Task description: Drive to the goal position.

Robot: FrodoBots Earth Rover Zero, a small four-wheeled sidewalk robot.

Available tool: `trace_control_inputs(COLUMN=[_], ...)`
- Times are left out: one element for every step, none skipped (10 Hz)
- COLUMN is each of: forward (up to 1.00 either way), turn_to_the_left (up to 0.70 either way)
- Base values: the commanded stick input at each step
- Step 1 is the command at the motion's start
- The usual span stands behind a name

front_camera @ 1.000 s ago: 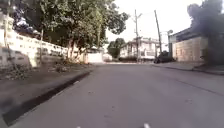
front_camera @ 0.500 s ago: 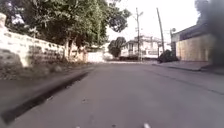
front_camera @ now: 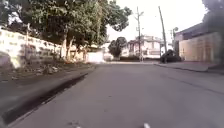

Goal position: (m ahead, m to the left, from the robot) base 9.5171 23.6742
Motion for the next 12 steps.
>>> trace_control_inputs(forward=[1.0,1.0,1.0,1.0,1.0,1.0,1.0,1.0,1.0,1.0,1.0,1.0], turn_to_the_left=[0.0,0.0,0.0,0.0,0.0,0.0,0.0,0.0,0.0,0.0,-0.13,-0.35])
